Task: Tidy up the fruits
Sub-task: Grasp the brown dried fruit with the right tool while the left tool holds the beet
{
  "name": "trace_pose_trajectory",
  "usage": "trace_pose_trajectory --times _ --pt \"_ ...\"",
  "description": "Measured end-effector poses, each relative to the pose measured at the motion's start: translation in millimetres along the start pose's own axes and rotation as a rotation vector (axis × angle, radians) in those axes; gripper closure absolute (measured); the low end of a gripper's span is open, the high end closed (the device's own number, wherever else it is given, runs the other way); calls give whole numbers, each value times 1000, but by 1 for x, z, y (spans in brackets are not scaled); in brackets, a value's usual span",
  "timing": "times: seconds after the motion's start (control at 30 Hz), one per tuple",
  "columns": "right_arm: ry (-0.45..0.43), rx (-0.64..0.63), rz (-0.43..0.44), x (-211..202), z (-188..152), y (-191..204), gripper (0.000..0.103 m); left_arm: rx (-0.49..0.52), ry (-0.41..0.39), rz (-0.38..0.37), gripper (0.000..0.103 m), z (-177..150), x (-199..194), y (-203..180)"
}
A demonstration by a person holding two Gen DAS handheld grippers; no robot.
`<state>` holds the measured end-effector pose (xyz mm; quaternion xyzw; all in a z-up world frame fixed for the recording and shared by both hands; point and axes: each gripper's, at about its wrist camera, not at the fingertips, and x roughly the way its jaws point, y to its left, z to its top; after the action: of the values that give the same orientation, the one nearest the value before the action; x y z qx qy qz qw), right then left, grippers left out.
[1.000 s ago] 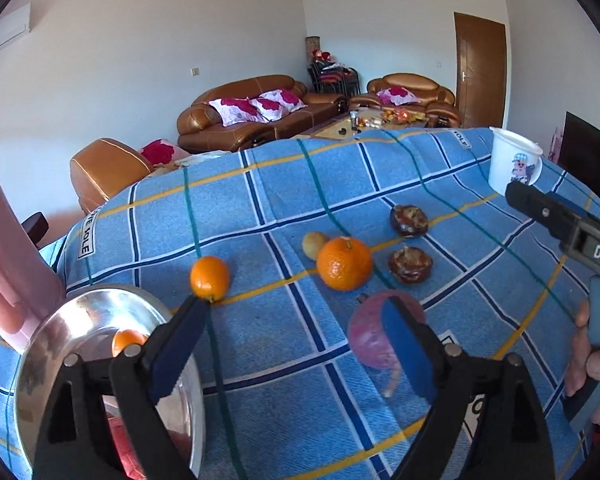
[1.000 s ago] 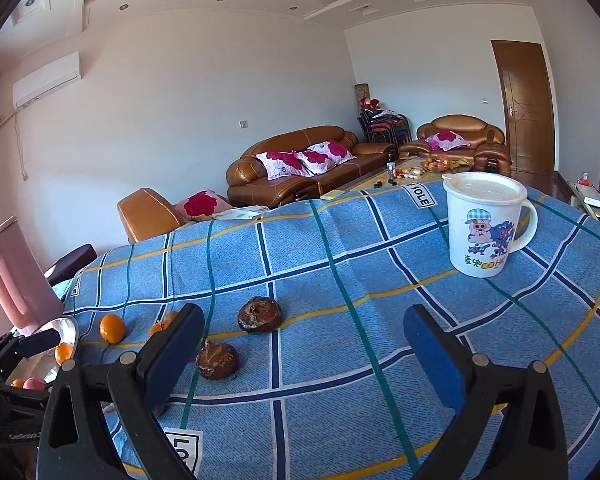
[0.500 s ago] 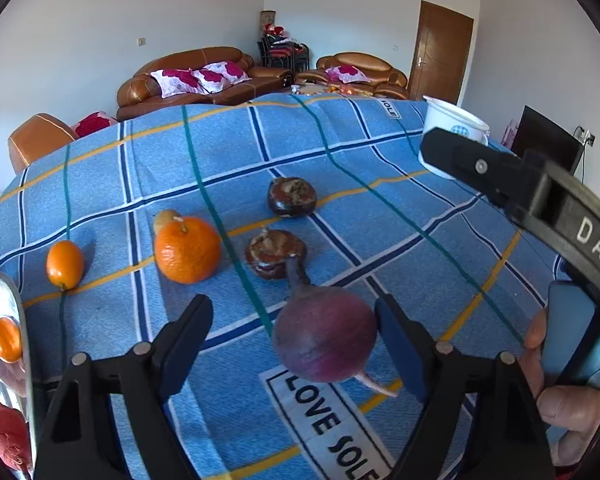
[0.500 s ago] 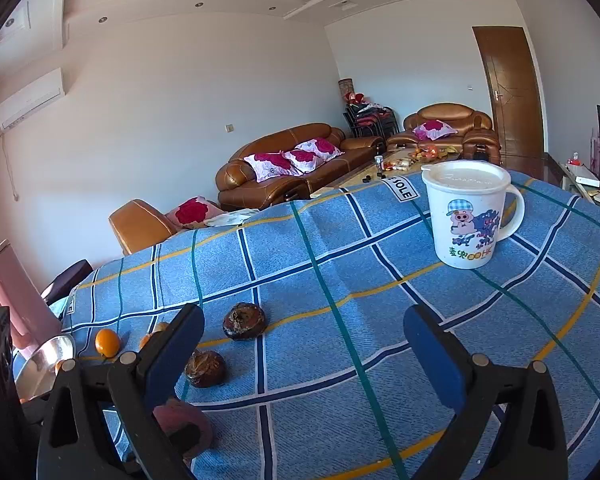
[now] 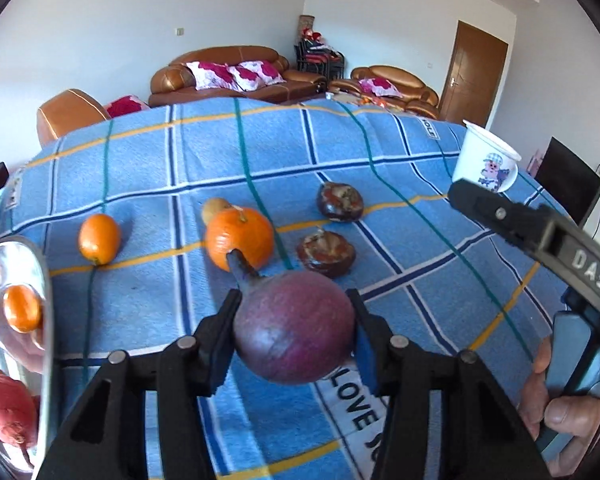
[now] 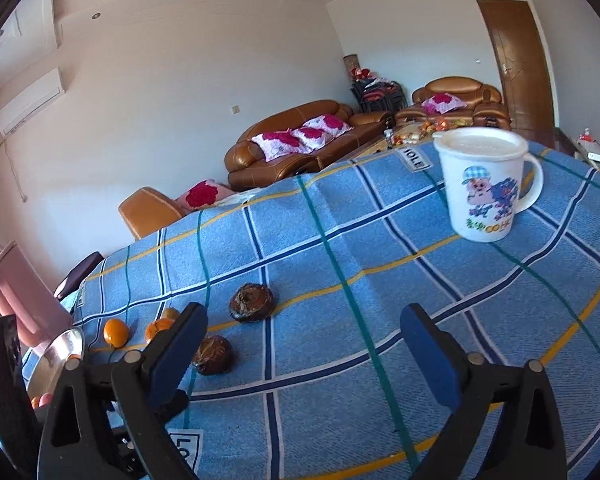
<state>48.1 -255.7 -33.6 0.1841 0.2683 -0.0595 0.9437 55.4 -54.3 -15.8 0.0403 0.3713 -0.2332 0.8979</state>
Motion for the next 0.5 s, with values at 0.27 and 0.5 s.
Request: trace_pose_trajectory --times 0.27,0.5 --pt "149 -200 91 38 -13 59 23 -80 -91 99 51 -5 -32 56" --pt "302 -260 11 86 -19 85 23 -75 -124 168 51 -7 -36 70"
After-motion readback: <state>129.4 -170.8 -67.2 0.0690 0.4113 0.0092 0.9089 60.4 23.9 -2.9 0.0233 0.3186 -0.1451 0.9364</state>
